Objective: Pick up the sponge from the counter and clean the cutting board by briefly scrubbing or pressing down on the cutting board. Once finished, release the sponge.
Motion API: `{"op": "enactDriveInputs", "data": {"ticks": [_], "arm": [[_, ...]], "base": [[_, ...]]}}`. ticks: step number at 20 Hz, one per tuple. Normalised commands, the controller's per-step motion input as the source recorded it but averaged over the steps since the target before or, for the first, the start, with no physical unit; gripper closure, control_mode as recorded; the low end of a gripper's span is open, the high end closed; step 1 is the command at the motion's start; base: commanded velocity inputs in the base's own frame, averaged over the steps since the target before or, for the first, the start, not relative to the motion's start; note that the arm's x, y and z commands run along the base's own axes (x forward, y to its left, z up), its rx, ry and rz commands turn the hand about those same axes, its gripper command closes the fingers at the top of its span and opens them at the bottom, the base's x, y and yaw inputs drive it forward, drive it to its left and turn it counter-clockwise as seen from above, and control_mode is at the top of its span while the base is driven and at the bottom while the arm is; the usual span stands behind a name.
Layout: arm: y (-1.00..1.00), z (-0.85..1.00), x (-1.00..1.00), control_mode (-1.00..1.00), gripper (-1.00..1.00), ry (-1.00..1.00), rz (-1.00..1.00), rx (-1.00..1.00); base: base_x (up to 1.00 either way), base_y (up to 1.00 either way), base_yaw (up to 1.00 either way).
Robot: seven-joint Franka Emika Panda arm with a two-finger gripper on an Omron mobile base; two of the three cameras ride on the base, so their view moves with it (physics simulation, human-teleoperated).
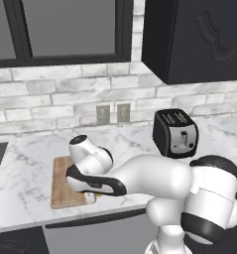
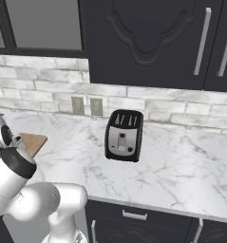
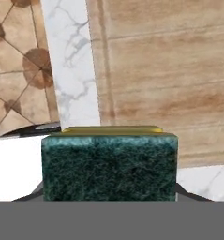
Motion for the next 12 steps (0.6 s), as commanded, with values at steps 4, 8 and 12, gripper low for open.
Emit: {"op": "enactDriveInputs", "data": {"ticks": [4, 8, 12], "arm": [[0.06, -0.39, 0.07, -1.00, 1.00, 0.02, 0.18, 0.00], [0.02, -0.42, 0.22, -1.00, 1.00, 0.00, 0.17, 0.00], [0.00, -0.34, 0.33, -1.00, 1.00, 0.00, 0.16, 0.01]], "base": [[0.00, 0.00, 0.00], [0.00, 0.00, 0.00], [0.00, 0.00, 0.00]]}}
